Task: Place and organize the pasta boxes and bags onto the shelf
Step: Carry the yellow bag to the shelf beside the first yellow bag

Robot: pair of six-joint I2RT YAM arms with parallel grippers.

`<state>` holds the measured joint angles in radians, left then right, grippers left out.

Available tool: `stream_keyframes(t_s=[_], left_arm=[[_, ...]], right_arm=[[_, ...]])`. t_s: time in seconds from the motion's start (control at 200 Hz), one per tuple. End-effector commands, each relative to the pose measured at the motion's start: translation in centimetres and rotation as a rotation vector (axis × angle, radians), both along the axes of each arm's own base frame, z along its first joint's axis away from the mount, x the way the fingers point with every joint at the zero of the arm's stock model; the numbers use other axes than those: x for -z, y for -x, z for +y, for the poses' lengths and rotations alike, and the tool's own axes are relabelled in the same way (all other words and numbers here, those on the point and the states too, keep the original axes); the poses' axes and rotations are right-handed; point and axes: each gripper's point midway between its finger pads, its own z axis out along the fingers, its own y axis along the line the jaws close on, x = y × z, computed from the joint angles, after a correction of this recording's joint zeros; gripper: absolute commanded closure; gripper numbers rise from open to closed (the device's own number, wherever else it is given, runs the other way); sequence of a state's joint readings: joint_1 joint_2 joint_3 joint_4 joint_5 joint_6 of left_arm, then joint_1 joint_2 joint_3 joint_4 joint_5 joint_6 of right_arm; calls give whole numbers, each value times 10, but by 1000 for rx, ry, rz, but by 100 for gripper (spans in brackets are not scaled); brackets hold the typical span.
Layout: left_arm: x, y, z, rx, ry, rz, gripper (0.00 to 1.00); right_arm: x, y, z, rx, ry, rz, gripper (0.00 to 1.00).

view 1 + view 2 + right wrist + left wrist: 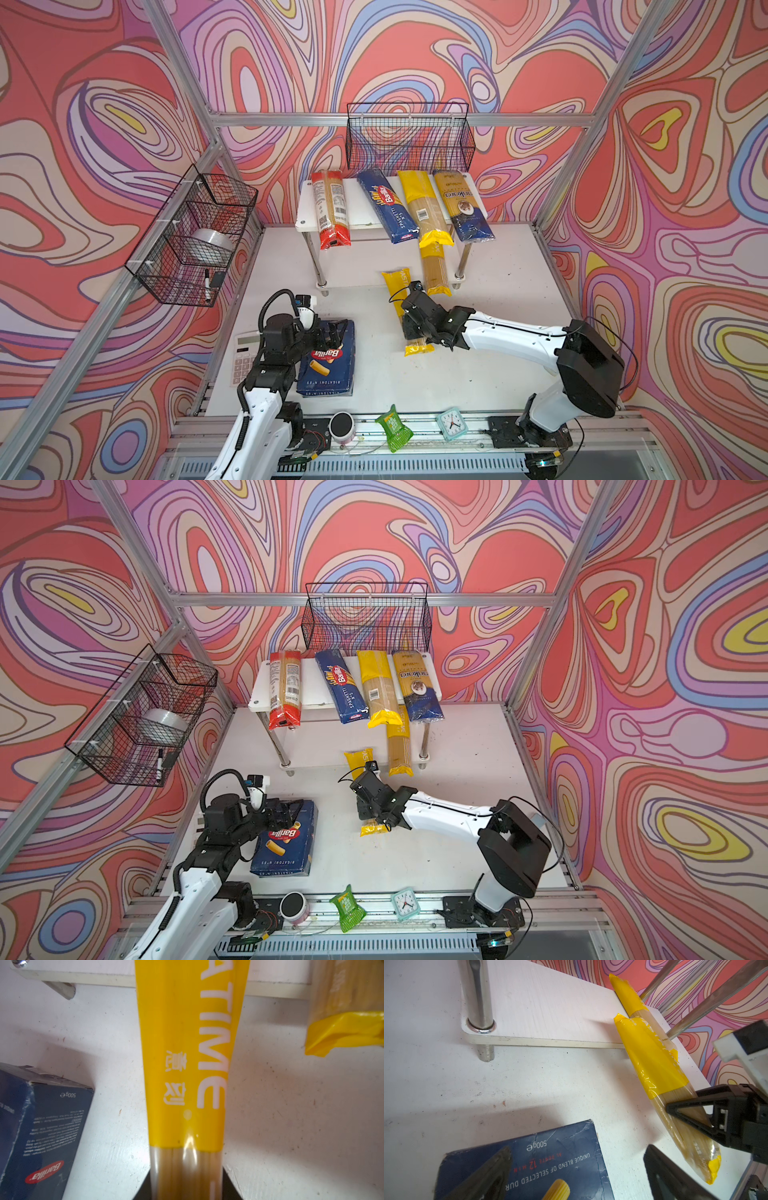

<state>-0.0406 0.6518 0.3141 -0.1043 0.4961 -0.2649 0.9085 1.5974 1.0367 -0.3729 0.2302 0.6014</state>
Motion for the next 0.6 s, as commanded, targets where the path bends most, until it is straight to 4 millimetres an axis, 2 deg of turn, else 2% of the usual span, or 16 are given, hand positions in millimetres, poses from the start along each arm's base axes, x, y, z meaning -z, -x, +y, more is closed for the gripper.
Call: stream_keyframes(t_s=[0.0,0.185,0.421,0.596], left_arm=[[-9,-1,0,-1,-11,-24,0],[-9,-1,1,-3,-12,-22,0],[-8,-1,1,-3,-12,-19,0],[-8,-2,1,-4,-12,-18,0]], right_arm=[[-60,-32,25,14,-127,-176,100],[-77,-48,35,23,-160,-239,100],[-74,-76,34,57,-167,-251,100],[-80,-93,30,74,-168,-279,100]])
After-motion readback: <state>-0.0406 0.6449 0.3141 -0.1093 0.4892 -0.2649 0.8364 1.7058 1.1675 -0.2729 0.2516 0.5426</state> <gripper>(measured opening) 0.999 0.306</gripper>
